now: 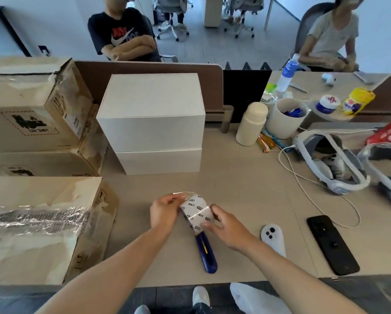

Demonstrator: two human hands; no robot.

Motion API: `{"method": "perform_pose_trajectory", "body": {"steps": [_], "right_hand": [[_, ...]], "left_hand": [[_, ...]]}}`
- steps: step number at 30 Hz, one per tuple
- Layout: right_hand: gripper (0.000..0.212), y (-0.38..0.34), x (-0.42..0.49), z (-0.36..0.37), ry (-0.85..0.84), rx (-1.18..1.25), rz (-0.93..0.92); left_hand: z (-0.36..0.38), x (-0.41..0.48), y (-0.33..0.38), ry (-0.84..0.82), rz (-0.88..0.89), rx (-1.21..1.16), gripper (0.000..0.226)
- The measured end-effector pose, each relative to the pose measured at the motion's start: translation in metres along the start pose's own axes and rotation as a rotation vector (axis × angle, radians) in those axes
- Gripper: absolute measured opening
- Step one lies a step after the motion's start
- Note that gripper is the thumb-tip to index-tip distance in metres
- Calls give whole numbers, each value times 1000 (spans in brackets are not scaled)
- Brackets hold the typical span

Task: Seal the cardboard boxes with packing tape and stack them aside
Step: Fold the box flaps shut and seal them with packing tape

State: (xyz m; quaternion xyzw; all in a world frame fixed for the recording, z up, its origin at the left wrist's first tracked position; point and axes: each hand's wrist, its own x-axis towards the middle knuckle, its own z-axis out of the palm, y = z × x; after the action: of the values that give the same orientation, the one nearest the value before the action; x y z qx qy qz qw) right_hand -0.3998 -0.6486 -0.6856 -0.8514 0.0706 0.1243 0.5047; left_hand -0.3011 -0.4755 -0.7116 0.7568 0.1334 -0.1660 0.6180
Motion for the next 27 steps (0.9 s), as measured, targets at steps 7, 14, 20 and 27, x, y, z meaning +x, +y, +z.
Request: {"method": "perform_pose_trajectory", "body": {"steps": [7,14,20,27], "right_hand": [[20,-3,7,-52,78,-91,-38],[27,18,40,-83,251,-339,189],[3,49,61,-86,367,-497,309],[50,81,90,-80,292,-673,475]], "left_hand": [[58,1,33,48,54,-192,7],[108,-1,41,-107,79,-244,12],[136,17,16,-59,102,-28,21],[174,24,-25,27,94,77,19]]}}
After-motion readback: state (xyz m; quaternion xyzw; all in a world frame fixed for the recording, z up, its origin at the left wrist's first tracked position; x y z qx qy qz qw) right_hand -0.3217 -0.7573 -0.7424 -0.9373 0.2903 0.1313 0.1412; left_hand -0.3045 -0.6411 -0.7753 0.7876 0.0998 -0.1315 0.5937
